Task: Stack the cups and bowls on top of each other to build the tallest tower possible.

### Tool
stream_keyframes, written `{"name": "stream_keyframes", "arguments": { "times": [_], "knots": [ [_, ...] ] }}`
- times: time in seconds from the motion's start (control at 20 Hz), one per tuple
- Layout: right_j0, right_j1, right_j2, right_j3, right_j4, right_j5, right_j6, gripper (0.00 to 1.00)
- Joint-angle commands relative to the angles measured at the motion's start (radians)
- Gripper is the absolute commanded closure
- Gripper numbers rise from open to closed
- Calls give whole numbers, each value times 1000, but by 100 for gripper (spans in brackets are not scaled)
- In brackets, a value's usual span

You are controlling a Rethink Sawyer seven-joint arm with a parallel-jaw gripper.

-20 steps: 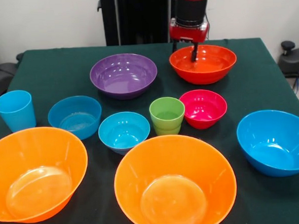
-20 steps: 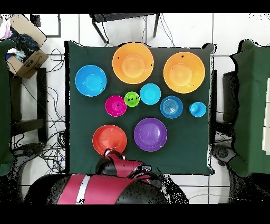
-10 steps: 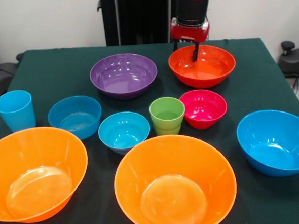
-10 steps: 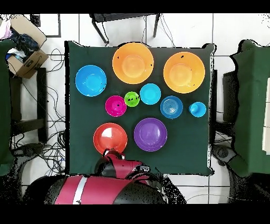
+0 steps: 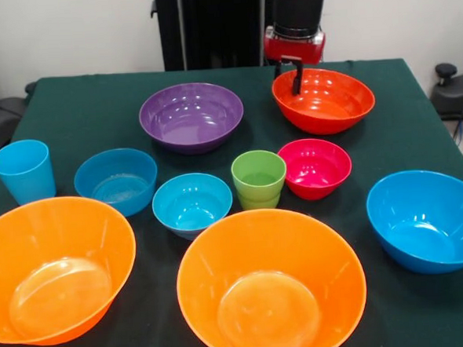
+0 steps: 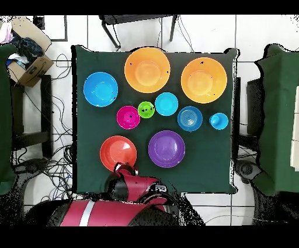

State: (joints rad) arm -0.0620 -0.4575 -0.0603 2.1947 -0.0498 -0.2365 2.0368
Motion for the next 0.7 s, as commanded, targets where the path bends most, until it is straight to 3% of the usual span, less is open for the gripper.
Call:
{"name": "stream_keyframes", "arguments": {
  "times": [0.05,0.3,0.7],
  "knots": [
    [11,39,63,-88,-1,28,113,100],
    [12,33,64,-90,8,49,112,100],
    [-19,-61,118,-66,23,182,103,100]
  ]
}}
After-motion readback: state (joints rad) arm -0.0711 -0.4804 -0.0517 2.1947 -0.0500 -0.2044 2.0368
